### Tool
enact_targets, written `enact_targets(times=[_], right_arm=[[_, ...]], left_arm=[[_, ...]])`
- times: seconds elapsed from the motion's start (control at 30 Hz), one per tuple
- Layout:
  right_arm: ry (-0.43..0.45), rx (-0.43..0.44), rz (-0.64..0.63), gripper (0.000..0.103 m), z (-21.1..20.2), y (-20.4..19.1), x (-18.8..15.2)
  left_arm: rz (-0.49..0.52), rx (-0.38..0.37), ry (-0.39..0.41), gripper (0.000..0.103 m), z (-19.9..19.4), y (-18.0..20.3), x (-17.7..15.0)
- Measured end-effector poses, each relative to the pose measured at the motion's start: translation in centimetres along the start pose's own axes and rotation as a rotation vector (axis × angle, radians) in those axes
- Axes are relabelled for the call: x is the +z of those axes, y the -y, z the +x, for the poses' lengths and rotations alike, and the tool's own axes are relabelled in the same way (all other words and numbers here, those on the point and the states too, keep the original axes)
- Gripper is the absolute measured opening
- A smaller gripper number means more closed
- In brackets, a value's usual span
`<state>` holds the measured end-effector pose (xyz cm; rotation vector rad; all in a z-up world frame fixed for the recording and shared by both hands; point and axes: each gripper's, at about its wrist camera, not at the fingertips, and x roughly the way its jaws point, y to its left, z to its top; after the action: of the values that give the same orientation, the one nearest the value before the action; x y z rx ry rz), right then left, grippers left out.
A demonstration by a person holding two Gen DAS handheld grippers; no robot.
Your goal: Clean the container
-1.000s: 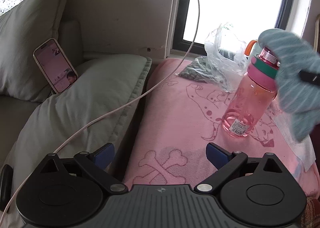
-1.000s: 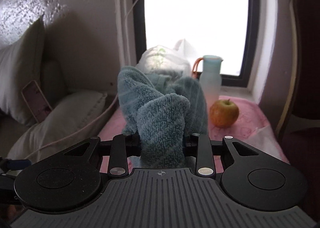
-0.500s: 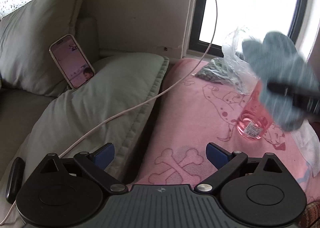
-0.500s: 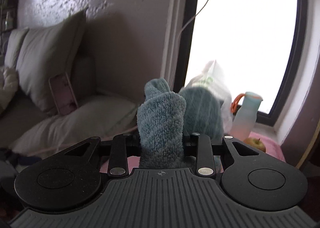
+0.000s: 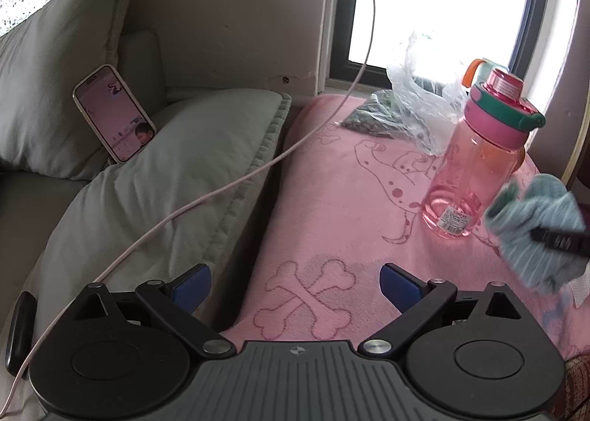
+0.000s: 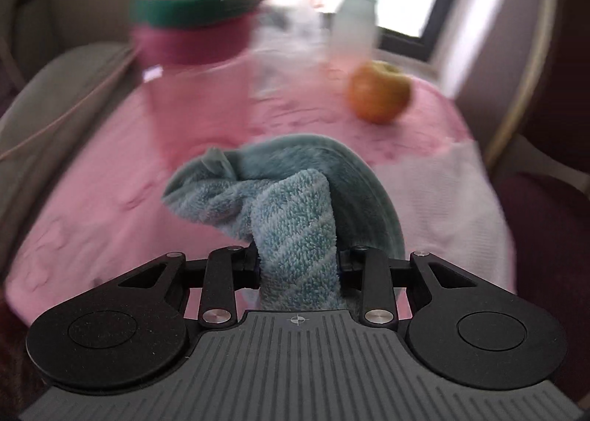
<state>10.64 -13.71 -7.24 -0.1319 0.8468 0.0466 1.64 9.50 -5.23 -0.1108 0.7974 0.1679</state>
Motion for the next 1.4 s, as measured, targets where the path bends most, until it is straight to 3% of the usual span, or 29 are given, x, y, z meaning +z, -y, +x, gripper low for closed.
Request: enact_targets(times=[0.1, 0.2, 0.27, 0.33, 0.4, 0.5, 0.57, 0.63, 0.8, 1.07, 1.2, 1.4], right_arm=[[0.105, -0.004, 0.126, 0.034, -1.3, 2.7, 0.5], [0.218, 0.133, 0.287, 0.034, -2.2, 5.5, 0.8], [0.267, 0.165, 0.343, 0.035, -2.2, 6.3, 1.0], [0.251, 0.151, 0.335, 0.041, -1.3, 6.2, 1.3], [0.158, 0.127, 0.306, 0.049, 0.7, 5.8, 1.5], [-0.009, 0.101, 0.225, 0.050, 3.8, 4.7, 1.4], [-0.037, 0.086, 0.188, 0.053, 4.1, 4.2, 1.1], [-0.022, 0.084, 0.193, 0.059, 3.1, 4.3, 1.1], [0.027, 0.133, 0.239, 0.085, -1.7, 5.5, 1.4], [0.067, 0.207, 0.292, 0.096, -9.4, 6.8, -1.1], [0.082, 0.198, 0.289, 0.102, -12.0, 7.2, -1.6], [0.101, 0.174, 0.256, 0.102, -14.9, 7.4, -1.9]], left_arm=[[0.026, 0.000, -0.008, 0.098, 0.1, 0.9, -0.1], [0.054, -0.005, -0.014, 0.098, 0.1, 1.9, -0.2], [0.069, -0.004, -0.017, 0.098, 0.0, 2.5, -0.2], [0.084, -0.003, -0.019, 0.098, 0.0, 3.1, -0.2], [0.094, -0.004, -0.020, 0.098, -0.1, 3.6, -0.2], [0.109, -0.008, -0.019, 0.098, -0.4, 4.2, -0.3], [0.118, -0.012, -0.017, 0.098, -0.7, 4.5, -0.3], [0.125, -0.016, -0.014, 0.098, -0.9, 4.9, -0.3], [0.147, -0.030, 0.000, 0.099, -2.0, 6.0, -0.4], [0.206, -0.043, 0.003, 0.101, -4.1, 8.3, -0.6], [0.217, -0.062, -0.001, 0.102, -5.2, 9.2, -0.5], [0.200, -0.075, -0.006, 0.102, -6.4, 9.6, -0.3]])
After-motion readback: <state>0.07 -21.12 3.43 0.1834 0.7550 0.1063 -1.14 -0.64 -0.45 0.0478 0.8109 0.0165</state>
